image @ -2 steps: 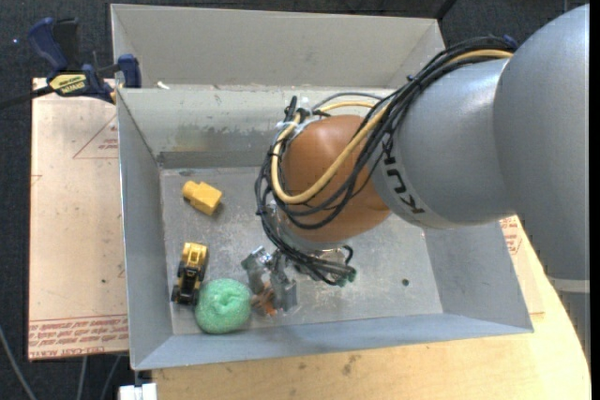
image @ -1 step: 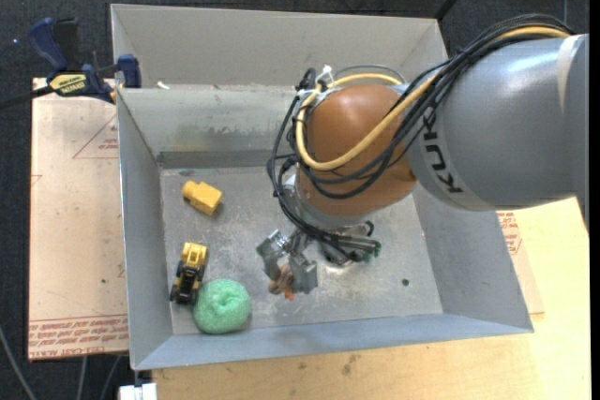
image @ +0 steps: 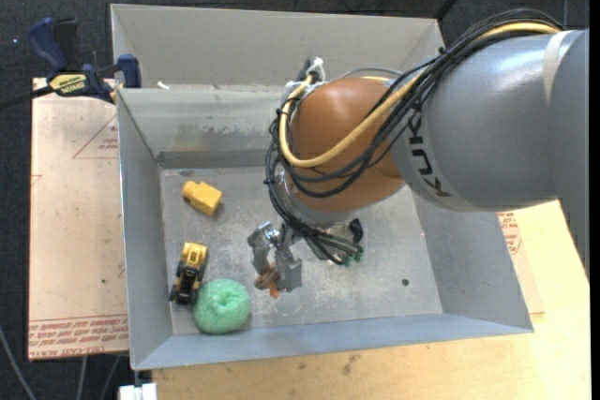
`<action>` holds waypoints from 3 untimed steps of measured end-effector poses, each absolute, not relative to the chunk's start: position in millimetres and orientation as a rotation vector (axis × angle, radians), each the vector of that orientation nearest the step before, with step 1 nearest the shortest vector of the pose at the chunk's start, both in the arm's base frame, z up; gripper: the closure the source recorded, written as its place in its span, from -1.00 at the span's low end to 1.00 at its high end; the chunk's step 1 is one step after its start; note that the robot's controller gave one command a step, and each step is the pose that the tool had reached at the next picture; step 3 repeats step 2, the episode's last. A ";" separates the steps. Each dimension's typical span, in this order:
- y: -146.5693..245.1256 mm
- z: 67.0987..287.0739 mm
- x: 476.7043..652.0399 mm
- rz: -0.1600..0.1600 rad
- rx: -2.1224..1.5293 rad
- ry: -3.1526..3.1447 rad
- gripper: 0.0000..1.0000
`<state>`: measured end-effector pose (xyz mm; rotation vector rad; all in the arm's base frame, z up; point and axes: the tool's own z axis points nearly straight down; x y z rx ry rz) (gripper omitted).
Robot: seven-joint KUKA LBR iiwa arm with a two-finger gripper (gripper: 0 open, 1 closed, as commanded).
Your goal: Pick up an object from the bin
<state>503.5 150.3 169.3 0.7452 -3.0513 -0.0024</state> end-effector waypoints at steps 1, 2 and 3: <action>150.0 169.9 503.6 -0.003 0.743 -3.053 1.00; 154.2 262.4 552.0 -0.002 0.792 -3.044 1.00; 154.2 262.4 552.0 -0.002 0.792 -3.044 1.00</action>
Offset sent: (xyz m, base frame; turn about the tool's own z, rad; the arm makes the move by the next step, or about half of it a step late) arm 0.0478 0.0034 0.0931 -0.0318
